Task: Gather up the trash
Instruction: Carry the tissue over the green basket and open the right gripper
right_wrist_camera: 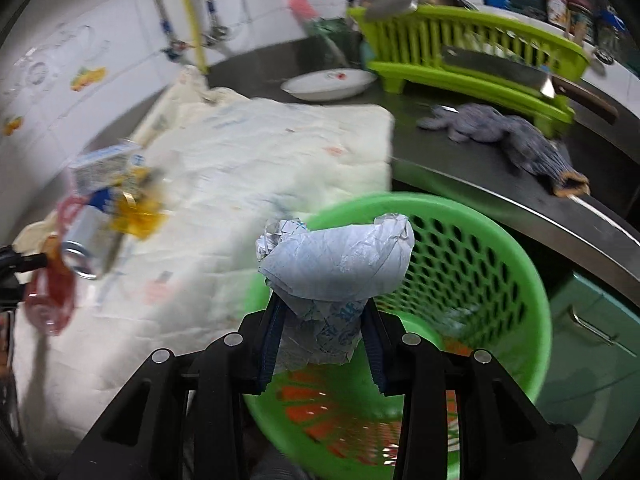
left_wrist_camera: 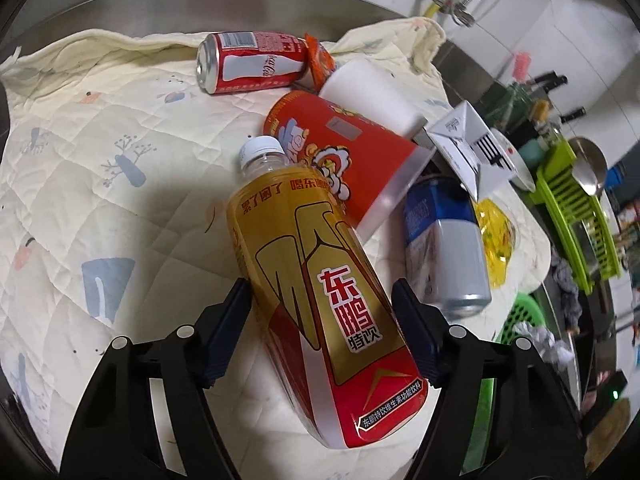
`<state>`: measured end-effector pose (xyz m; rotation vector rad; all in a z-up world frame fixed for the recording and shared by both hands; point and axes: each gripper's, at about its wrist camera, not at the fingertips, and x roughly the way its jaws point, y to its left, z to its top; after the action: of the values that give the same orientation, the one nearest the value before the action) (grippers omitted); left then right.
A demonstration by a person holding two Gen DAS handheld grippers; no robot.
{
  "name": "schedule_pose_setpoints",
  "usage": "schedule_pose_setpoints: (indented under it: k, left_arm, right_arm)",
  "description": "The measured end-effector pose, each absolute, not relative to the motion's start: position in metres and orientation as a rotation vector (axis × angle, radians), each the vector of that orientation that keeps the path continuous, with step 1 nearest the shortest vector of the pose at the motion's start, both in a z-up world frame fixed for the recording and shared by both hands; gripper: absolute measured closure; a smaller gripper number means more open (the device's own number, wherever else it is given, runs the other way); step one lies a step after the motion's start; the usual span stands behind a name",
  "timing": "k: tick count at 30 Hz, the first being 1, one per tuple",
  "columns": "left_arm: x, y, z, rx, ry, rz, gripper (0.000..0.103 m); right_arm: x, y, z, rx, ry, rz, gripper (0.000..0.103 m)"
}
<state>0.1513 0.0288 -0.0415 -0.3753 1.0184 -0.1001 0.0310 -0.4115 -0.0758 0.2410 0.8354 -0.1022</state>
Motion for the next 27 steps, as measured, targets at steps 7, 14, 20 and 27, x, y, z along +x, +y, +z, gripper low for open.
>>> schedule_pose_setpoints:
  k: [7,14,20,27]
  left_arm:
    - [0.148,0.028,-0.037,-0.298,1.017,-0.114,0.034]
    - [0.135,0.03,-0.032,-0.337,1.0,-0.184,0.037]
    - [0.116,0.021,-0.019,-0.329,0.948,-0.255,0.044]
    - [0.116,0.016,-0.025,-0.278,0.982,-0.264,0.046]
  right_arm:
    - [0.035,-0.434,-0.109,0.25,0.932,-0.17,0.067]
    - [0.039,-0.443,-0.133,0.287,0.989,-0.182,0.045]
    - [0.039,-0.445,-0.133,0.291,0.974,-0.191,0.035]
    - [0.034,-0.441,-0.127,0.287,0.95,-0.185,0.031]
